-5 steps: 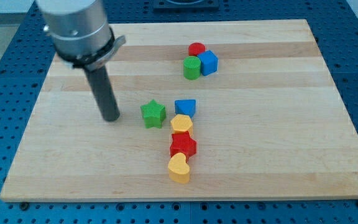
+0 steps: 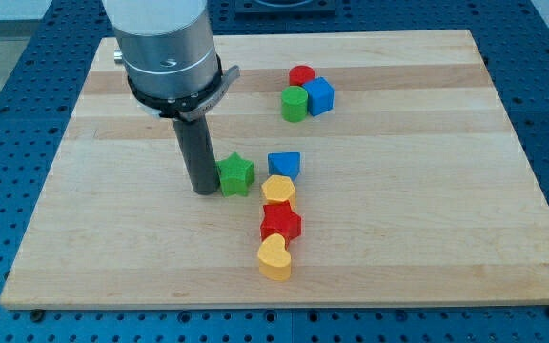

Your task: Place the green star to the left of the blue triangle

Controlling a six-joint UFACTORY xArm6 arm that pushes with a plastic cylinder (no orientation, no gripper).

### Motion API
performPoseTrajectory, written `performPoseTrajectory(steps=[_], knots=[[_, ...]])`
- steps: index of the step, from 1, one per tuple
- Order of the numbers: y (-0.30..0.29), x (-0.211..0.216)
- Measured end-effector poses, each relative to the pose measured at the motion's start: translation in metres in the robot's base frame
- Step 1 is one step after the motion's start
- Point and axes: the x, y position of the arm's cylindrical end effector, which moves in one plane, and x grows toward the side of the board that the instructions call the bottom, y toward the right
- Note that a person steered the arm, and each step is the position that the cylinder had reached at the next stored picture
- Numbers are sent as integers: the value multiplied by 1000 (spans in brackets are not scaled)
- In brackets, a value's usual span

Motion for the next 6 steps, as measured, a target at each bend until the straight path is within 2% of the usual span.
performPoseTrajectory(steps=[4, 6], knots=[[7, -16], [7, -39]])
